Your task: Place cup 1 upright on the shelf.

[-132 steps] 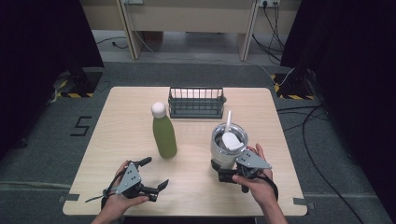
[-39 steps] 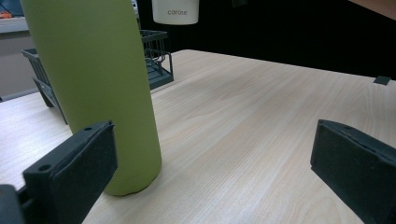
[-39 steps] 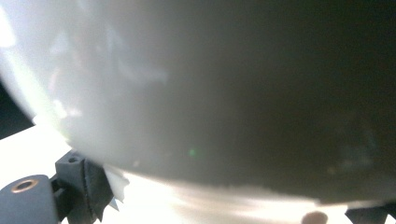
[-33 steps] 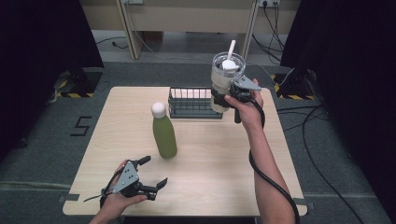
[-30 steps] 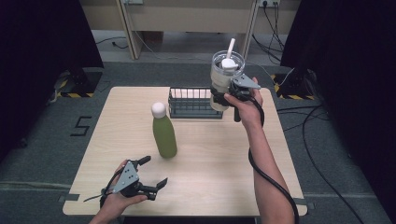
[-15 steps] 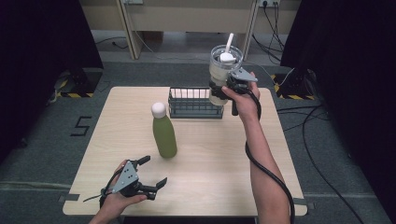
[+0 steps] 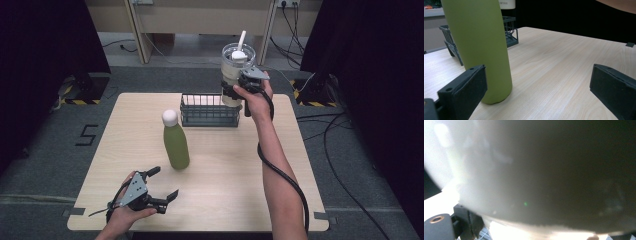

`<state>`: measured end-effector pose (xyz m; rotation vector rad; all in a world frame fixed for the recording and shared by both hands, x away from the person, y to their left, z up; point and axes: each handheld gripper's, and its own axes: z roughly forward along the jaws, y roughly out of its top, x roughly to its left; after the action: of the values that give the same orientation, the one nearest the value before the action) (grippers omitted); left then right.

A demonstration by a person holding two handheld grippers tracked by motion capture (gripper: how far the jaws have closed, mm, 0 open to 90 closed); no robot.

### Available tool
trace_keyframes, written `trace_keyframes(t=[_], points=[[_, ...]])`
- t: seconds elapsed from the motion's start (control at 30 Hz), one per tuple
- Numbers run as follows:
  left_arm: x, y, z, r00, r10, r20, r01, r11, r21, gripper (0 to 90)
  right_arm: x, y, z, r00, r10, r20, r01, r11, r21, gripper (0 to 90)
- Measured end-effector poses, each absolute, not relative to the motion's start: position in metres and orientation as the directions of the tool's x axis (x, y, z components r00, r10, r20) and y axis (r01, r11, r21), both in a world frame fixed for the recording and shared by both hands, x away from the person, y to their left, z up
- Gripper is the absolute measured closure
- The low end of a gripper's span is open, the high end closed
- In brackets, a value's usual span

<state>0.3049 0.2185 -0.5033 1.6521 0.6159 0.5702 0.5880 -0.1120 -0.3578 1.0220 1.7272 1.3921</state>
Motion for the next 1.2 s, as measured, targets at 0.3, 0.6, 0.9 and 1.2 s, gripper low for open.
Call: trace_keyframes(t=[0.3, 0.6, 0.9, 1.2], points=[[0.305, 0.219, -0.503, 0.737, 0.676, 0.030, 0.081, -0.132, 0.988, 0.8, 0.603, -0.103, -0.367, -0.451, 0.892, -0.022, 0.186, 0.119, 0.975, 9.7], [0.305, 0.219, -0.501, 0.737, 0.675, 0.031, 0.077, -0.130, 0.988, 0.9, 0.611, -0.098, -0.378, -0.446, 0.895, -0.017, 0.211, 0.123, 0.970, 9.4], [0.304, 0.219, -0.502, 0.737, 0.675, 0.029, 0.078, -0.127, 0.989, 0.9, 0.615, -0.095, -0.388, -0.445, 0.895, -0.009, 0.224, 0.121, 0.967, 9.2], [0.304, 0.218, -0.502, 0.740, 0.672, 0.029, 0.080, -0.130, 0.988, 1.0, 0.620, -0.095, -0.405, -0.433, 0.901, 0.006, 0.261, 0.119, 0.958, 9.2]])
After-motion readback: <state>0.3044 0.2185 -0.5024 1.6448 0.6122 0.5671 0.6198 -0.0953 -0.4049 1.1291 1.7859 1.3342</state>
